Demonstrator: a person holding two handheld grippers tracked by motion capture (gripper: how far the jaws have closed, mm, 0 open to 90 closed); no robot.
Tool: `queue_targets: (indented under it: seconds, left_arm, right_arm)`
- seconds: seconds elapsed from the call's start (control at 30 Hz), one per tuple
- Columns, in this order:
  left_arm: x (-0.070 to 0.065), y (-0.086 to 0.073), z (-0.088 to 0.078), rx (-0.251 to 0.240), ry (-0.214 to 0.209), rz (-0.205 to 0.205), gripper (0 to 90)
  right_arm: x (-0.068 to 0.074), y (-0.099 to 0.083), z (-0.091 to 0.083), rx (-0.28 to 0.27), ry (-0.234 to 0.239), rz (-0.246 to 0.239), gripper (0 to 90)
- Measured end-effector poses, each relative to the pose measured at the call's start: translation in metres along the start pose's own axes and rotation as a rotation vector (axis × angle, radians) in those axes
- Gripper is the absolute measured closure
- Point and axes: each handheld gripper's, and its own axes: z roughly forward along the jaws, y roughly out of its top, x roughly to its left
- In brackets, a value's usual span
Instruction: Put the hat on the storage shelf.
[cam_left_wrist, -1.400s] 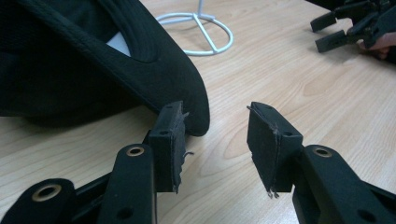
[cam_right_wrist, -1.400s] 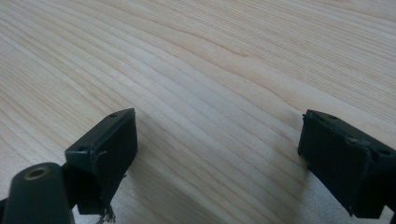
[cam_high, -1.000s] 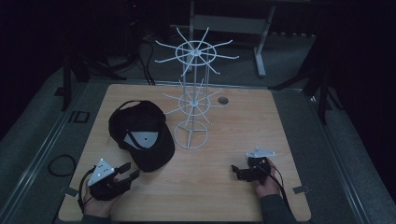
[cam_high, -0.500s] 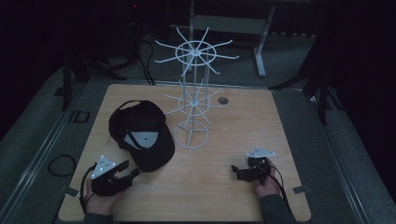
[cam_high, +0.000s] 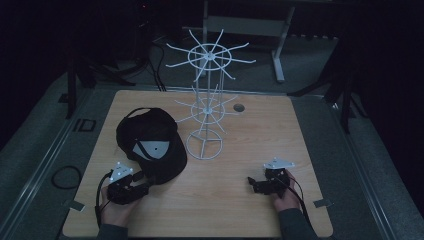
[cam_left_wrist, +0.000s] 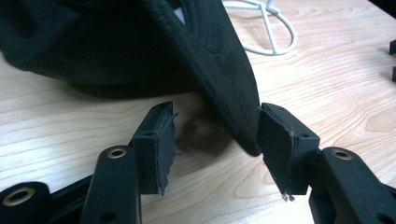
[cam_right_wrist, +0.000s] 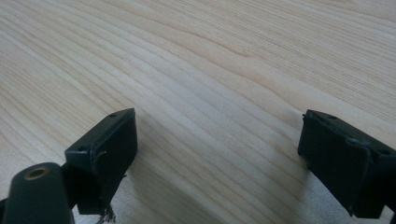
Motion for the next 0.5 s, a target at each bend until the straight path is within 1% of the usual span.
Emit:
queue_targets:
  seconds: [0.17, 0.2, 0.23, 0.4, 0.43, 0.5]
  left_arm:
    - [-0.004, 0.002, 0.008, 0.012, -0.013, -0.009, 46.7]
    - [-0.005, 0.003, 0.01, 0.008, -0.019, -0.016, 46.7]
    - [-0.006, 0.004, 0.013, 0.012, -0.017, -0.019, 46.8]
    - [-0.005, 0.005, 0.02, 0.019, -0.03, -0.035, 46.7]
    - [-0.006, 0.006, 0.023, 0.023, -0.034, -0.046, 46.3]
    - [-0.006, 0.006, 0.025, 0.028, -0.032, -0.048, 46.3]
  right_arm:
    - [0.0, 0.0, 0.0, 0.0, 0.0, -0.001, 11.7]
    - [0.0, 0.0, 0.0, 0.0, 0.0, -0.001, 11.7]
    - [0.0, 0.0, 0.0, 0.0, 0.0, -0.001, 11.7]
    - [0.0, 0.0, 0.0, 0.0, 0.0, -0.001, 11.7]
    - [0.0, 0.0, 0.0, 0.0, 0.001, -0.001, 11.7]
    - [0.0, 0.0, 0.0, 0.0, 0.001, -0.001, 11.7]
